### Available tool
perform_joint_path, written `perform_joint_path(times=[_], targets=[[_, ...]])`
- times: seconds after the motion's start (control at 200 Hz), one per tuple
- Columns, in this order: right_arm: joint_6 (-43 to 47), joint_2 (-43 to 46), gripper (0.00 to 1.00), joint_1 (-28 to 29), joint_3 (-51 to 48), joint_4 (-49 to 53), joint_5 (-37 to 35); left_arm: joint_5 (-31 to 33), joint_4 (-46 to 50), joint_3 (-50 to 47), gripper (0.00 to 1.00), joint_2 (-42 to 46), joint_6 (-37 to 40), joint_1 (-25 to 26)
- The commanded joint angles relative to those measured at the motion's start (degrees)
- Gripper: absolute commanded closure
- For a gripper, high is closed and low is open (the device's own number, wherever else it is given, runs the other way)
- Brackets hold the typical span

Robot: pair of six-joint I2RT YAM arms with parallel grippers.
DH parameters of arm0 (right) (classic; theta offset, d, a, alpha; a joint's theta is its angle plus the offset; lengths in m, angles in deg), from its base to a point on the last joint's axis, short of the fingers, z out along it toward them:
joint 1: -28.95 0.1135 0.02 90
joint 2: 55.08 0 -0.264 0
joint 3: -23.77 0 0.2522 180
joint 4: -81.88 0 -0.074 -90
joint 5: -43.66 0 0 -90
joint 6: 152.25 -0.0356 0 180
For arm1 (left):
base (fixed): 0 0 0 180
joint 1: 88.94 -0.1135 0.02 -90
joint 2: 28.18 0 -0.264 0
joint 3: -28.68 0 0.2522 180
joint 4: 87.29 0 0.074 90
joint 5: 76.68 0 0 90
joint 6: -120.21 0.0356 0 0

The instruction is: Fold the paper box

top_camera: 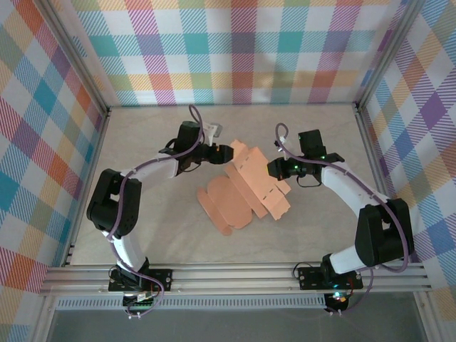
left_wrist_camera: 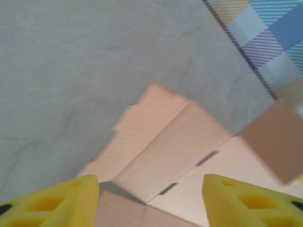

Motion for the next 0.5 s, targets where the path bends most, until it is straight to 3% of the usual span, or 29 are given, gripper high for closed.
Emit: perform_joint_path(times=[0.0,0.16,0.495], targets=[[-0.2,3.2,1.00,-1.3,1.0,-1.8,6.9,-3.5,-2.2,-2.3,0.32,2.1,0.0,-1.0],[-1.1,4.9,1.00,-2.4,0.7,-2.9,10.5,-7.3,-1.7,-4.0,0.32,2.3,0.7,-2.6],[-1.6,3.3,1.00,-2.9,1.4,-1.5,10.6,-12.8,-3.4,-4.8,0.56,2.5,-0.3,-2.9]])
